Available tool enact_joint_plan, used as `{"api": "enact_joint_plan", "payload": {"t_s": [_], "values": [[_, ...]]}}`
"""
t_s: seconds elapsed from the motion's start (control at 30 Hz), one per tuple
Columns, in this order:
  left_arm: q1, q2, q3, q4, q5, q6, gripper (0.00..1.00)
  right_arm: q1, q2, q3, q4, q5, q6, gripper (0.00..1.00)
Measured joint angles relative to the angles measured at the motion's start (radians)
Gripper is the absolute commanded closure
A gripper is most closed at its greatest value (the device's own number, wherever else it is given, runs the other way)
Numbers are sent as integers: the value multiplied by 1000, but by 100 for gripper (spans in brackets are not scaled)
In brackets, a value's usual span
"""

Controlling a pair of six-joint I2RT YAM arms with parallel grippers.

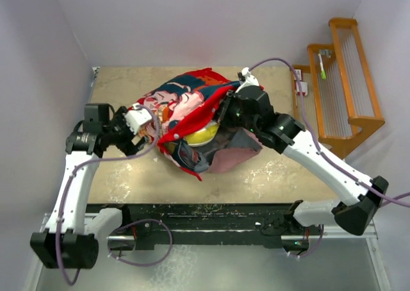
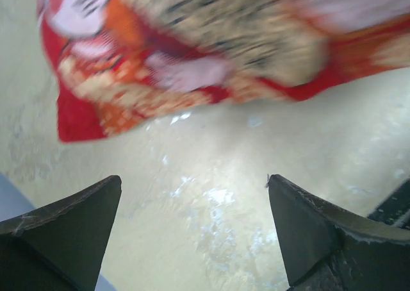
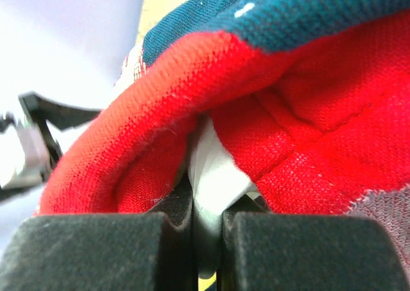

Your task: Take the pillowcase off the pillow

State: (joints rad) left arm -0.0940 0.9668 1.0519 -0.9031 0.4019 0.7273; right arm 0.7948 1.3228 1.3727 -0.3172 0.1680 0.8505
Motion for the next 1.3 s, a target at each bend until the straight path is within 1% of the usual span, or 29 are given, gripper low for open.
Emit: {"api": "enact_joint_plan", "payload": {"t_s": [0.03, 0.07, 0.13, 0.17, 0.2, 0.37, 0.53, 0.7, 0.77, 0.9, 0.97, 1.0, 1.07, 1.23, 1.3], "values": [[67, 30, -7, 12, 21, 11, 1, -7, -18, 0, -40, -6, -8, 100], [109, 59, -9, 24, 30, 21, 1, -14, -39, 0, -79, -10, -14, 100], [164, 126, -14, 68, 42, 37, 1, -24, -75, -3, -127, -24, -24, 100], [173, 153, -23, 89, 45, 44, 1, -28, -98, -7, -150, -33, -27, 100], [176, 173, -33, 107, 48, 48, 0, -31, -116, -10, -167, -37, -30, 100], [176, 293, -69, 206, 45, 55, 9, -40, -219, -55, -227, -77, -39, 100], [176, 455, -74, 304, 31, 55, 12, -43, -259, -65, -268, -121, -49, 100], [176, 565, -84, 379, 18, 55, 14, -43, -303, -88, -284, -143, -56, 100], [176, 611, -84, 417, 9, 56, 14, -43, -337, -126, -280, -148, -56, 100], [171, 697, -75, 455, -6, 80, 9, -43, -434, -265, -276, -162, -43, 100], [169, 744, -60, 462, -10, 92, 5, -43, -491, -349, -277, -164, -26, 100], [169, 760, -45, 461, -2, 98, 0, -43, -521, -389, -282, -163, -14, 100], [168, 779, -20, 467, 0, 112, 1, -43, -573, -450, -296, -162, 5, 100], [137, 787, -2, 460, 5, 167, 1, -44, -626, -480, -325, -160, 31, 100], [126, 777, 11, 418, 32, 195, 1, -44, -627, -480, -326, -160, 33, 100]]}}
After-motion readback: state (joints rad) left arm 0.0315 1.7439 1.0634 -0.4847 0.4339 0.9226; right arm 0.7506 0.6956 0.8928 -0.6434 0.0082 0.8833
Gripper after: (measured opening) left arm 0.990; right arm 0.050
